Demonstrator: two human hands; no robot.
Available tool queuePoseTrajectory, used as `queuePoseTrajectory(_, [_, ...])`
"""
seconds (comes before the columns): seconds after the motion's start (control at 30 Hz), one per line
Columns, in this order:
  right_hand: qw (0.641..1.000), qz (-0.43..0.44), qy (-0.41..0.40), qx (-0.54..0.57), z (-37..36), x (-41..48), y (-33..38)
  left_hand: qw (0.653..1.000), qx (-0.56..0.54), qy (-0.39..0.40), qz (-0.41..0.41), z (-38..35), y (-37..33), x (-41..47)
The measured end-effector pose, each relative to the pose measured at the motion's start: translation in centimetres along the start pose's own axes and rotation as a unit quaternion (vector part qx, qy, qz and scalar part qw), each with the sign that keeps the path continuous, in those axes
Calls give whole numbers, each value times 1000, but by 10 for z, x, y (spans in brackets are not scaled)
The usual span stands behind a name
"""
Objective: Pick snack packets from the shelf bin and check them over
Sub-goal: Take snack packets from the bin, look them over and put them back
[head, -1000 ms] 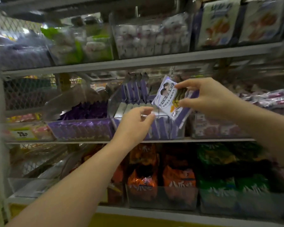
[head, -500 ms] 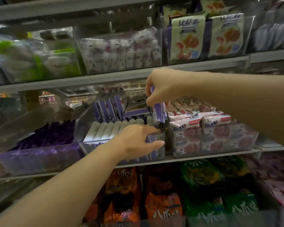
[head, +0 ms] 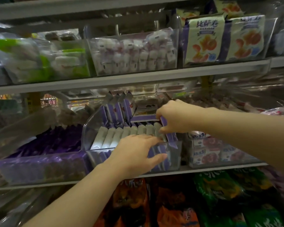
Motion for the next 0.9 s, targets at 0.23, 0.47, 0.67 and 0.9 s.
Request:
queuePoseTrajectory(0.23, [997,40,-52,-35,-10,-31,11,1000,-15,-13,-4,2,0,-2])
queuePoseTrajectory(0.47, [995,57,-19,-86,-17,-49,13,999,-19,-35,-7,4,-1,-3])
queuePoseTrajectory(0.67, [978,105,102,-149,-28,-30,16,999,-13,-29,3,3,-1,-3])
queuePoseTrajectory(0.9, [997,46,57,-12,5,0,0,990,-127,-23,51,25,18,-4])
Point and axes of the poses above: each hand's wrist, its own x-axis towards the middle knuckle, its own z-axis out of the back of the hand, y = z × x, the point moved 8 cm from there along x, towards the middle knuckle, and after that the axes turned 2 degrees about -y, right-handed, at the moved point
